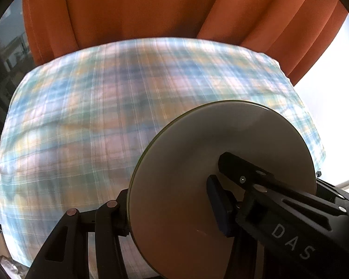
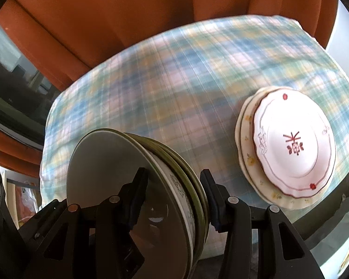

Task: Organize plates and bowls
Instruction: 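Lift the nested bowls and carry them over the plate stack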

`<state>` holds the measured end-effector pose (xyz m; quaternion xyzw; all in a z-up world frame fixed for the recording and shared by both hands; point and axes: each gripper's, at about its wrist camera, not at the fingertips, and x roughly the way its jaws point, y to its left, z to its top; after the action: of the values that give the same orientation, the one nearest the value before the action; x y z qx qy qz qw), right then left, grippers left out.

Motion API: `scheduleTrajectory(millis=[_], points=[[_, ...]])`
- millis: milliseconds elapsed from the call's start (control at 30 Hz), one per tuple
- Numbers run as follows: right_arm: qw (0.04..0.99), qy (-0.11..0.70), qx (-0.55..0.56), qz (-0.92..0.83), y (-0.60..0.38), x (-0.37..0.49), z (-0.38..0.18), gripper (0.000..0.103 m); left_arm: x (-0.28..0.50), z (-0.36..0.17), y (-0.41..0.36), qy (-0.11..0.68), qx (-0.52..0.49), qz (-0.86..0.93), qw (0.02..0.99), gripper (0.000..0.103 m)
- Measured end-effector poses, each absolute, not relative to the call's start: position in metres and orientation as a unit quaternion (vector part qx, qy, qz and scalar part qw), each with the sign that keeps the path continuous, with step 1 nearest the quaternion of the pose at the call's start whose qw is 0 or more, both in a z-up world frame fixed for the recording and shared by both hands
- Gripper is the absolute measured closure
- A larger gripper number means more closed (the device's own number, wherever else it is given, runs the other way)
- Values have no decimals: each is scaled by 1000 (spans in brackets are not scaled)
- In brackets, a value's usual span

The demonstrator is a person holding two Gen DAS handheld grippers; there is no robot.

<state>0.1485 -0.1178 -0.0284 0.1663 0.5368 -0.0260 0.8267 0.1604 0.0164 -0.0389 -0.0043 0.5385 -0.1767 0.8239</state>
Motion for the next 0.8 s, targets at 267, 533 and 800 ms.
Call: scheduleTrajectory(millis=[267,533,800], points=[[843,518,143,15,-130,147,-19,53,152,-30,0,519,-25,-141,843,49],[849,509,131,44,-166,146,-6,53,146,-21,-39,509,-33,-117,852,49],[849,506,140,53,-209,144,-4,53,143,-19,-80,505,-23,-107,856,50]])
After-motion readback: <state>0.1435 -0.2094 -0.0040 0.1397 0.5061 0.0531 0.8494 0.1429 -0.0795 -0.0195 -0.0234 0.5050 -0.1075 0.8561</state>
